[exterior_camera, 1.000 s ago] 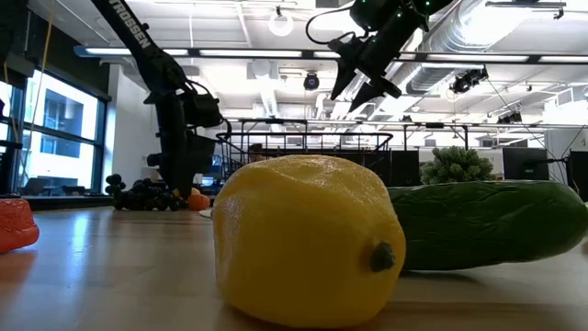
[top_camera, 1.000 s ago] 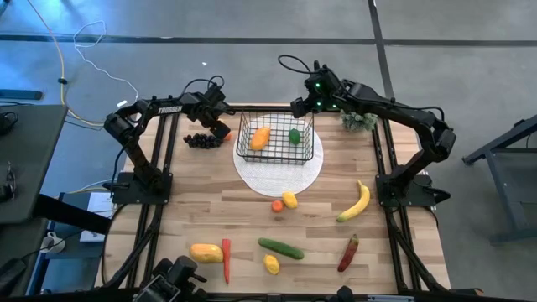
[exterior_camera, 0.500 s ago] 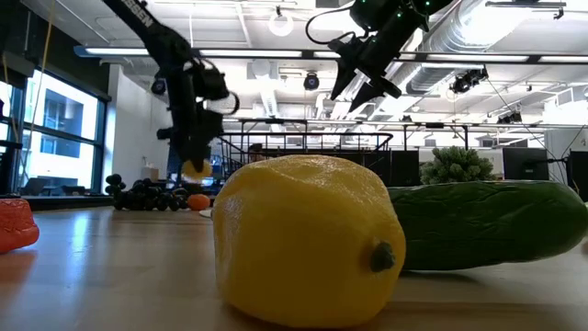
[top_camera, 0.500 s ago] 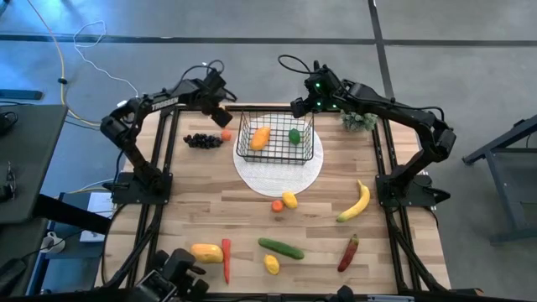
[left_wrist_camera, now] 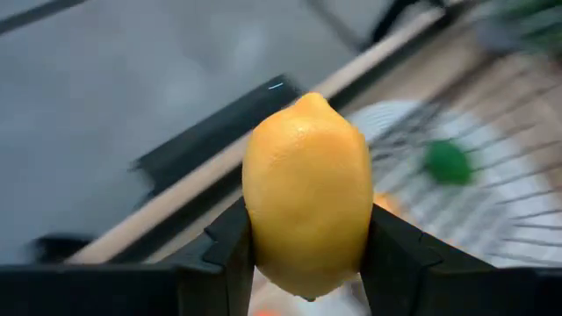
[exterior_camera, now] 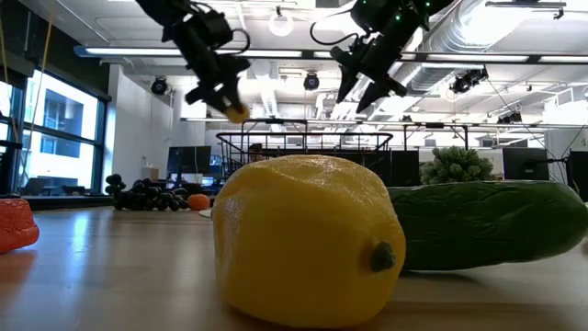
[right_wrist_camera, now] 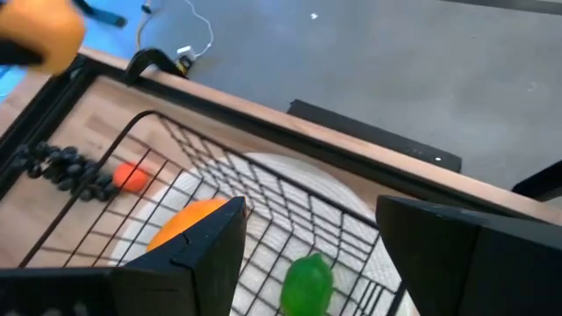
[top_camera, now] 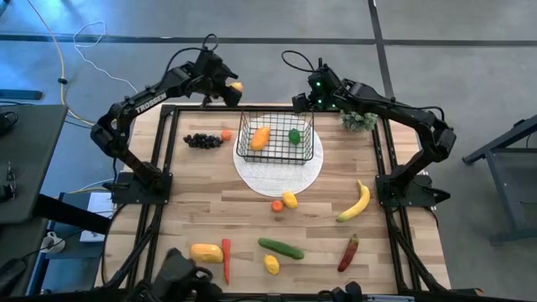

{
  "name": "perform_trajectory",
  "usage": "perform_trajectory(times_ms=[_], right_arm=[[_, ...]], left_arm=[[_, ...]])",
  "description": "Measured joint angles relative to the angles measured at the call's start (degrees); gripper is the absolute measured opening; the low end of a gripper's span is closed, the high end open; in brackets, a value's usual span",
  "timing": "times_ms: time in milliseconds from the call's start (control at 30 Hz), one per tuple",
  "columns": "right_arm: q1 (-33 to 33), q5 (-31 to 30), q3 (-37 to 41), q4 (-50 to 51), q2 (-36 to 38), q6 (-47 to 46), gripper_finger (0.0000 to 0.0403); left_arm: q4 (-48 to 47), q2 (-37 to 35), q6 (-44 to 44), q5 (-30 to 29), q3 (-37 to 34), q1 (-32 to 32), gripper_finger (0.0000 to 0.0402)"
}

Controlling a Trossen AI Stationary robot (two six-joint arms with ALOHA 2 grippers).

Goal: Build produce basket
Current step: Put the top yellow lemon into the wire basket

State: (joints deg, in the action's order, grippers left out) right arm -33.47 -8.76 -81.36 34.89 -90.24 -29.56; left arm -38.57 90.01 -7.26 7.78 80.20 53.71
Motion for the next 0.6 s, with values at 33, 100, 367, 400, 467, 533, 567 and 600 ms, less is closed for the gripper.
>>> perform_trajectory(times_ms=[33, 100, 367, 400, 467, 533, 567, 600], right_arm=[[-0.3, 0.0, 0.0, 0.0, 0.0, 0.0, 0.0236], [-0.8, -0.1, 0.0, 0.0, 0.0, 0.0, 0.0236], [-3.0, 0.0, 0.0, 0.0, 0.0, 1.4, 0.0236], [-3.2, 0.0, 0.0, 0.0, 0.0, 1.4, 0.0236], [-3.4, 0.0, 0.0, 0.0, 0.0, 1.5, 0.0236], [-3.6, 0.1, 0.0, 0.0, 0.0, 1.8, 0.0236], [-3.6, 0.3, 0.0, 0.0, 0.0, 2.5, 0.0236], [-3.6, 0.3, 0.0, 0.0, 0.0, 2.8, 0.0236]], left_arm=[[0.8, 0.0, -0.9, 1.3, 0.0, -1.0, 0.0144], [2.6, 0.0, -2.2, 2.8, 0.0, -3.2, 0.0143], [10.2, 0.0, -6.1, -0.6, 0.0, -12.6, 0.0155], [11.0, 0.0, -6.1, -1.7, 0.0, -13.6, 0.0155], [12.9, 0.6, -6.3, -3.9, 0.0, -15.7, 0.0155], [13.7, 1.2, -7.1, -4.4, -0.1, -17.1, 0.0155], [14.2, 1.6, -7.5, -4.4, -0.1, -17.6, 0.0155], [15.1, 2.1, -7.6, -4.4, -0.1, -18.4, 0.0156]])
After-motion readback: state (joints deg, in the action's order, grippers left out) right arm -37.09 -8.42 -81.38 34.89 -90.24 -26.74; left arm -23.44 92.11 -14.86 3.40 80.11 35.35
